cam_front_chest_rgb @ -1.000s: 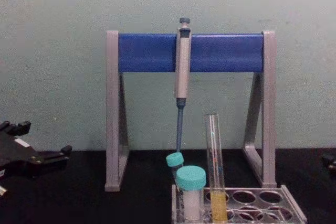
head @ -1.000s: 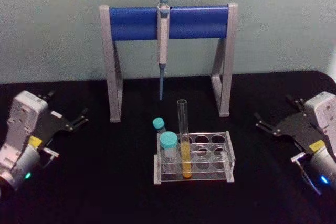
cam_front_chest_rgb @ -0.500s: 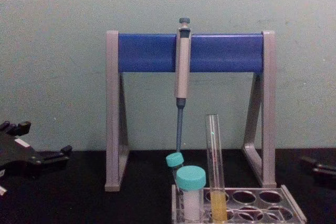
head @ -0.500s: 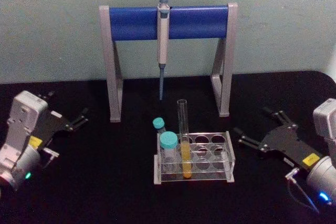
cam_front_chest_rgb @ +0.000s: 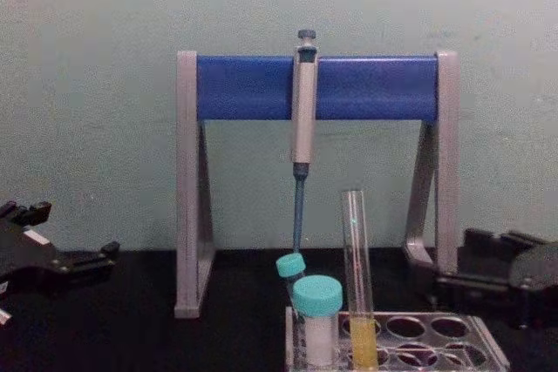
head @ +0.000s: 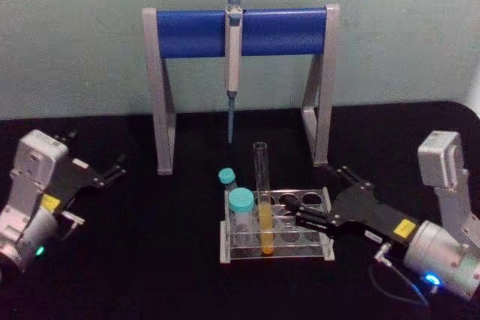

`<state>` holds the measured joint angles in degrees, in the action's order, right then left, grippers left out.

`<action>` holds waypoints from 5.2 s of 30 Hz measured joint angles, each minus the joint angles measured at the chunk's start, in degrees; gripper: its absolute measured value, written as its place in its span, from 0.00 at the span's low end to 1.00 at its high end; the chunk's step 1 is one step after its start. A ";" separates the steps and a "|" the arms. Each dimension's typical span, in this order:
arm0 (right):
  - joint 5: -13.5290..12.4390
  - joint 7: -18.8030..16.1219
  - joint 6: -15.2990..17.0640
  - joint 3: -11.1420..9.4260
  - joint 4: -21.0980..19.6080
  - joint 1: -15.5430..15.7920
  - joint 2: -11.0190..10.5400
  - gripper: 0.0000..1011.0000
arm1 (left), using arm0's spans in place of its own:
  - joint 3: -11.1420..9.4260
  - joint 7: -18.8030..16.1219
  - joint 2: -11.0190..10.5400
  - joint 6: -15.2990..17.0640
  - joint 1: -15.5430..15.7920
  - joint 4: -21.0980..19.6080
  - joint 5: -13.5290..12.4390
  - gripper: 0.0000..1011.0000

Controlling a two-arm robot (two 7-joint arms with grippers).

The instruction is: Pick up the test tube from the test tube rack, shake it, then place it back into the test tube rack.

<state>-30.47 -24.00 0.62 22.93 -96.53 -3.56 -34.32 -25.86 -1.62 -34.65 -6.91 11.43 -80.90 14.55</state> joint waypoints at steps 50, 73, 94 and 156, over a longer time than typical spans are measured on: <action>-0.43 -7.44 2.80 6.30 13.92 -13.29 8.44 0.99 | 0.00 0.00 0.00 0.00 0.00 0.00 0.00 0.99; -0.63 -7.43 2.84 6.19 13.85 -13.19 8.40 0.62 | 0.00 0.00 0.00 0.00 0.00 0.00 0.00 0.99; -0.71 -7.43 2.89 6.19 13.81 -13.19 8.40 0.23 | 0.00 0.00 0.00 0.00 0.00 0.00 0.00 0.99; 1.36 -6.26 -8.42 -1.05 8.69 -10.62 9.67 0.23 | 0.00 0.00 0.00 0.00 0.00 0.00 0.00 0.99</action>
<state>-29.11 -30.26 -7.79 21.88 -87.85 -14.17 -24.65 -25.86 -1.62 -34.65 -6.91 11.43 -80.90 14.55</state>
